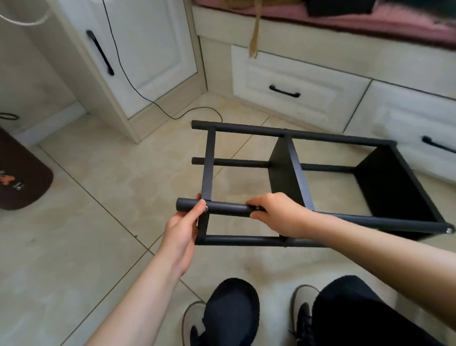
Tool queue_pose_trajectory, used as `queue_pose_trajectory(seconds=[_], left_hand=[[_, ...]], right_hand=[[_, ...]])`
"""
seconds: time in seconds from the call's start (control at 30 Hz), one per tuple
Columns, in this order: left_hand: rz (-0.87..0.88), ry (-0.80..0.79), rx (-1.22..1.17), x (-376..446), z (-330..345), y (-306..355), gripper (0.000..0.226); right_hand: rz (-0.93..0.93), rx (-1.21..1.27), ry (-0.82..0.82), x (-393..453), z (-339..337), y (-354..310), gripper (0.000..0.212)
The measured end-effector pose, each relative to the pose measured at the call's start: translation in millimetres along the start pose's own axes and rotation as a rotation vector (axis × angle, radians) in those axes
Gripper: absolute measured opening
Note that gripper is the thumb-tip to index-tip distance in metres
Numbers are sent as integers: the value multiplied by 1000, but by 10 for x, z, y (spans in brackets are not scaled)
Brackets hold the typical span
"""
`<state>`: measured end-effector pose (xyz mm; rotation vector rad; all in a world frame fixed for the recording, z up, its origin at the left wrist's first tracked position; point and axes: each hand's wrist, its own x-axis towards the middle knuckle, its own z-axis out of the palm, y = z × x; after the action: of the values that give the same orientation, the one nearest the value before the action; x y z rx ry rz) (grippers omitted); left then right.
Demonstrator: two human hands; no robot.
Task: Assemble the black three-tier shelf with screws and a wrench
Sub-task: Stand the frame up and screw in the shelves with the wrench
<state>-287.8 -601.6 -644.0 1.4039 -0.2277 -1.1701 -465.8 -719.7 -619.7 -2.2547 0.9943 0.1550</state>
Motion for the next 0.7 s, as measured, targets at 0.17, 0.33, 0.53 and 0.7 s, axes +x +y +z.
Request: queue_pose_trajectory(seconds=[0.17, 0.33, 0.53, 0.7], left_hand=[[130, -8, 81, -139, 232, 620, 43], [316, -31, 153, -292, 500, 1330, 23], [476, -68, 315, -653, 819, 1905, 26], [629, -82, 464, -1088, 1079, 2186, 21]], right_hand=[[-61, 15, 101, -131, -462, -244, 21], [-92, 96, 194, -296, -937, -530, 26], [-109, 172, 305, -588, -1253, -762, 30], [-115, 261, 382, -912, -1382, -921, 32]])
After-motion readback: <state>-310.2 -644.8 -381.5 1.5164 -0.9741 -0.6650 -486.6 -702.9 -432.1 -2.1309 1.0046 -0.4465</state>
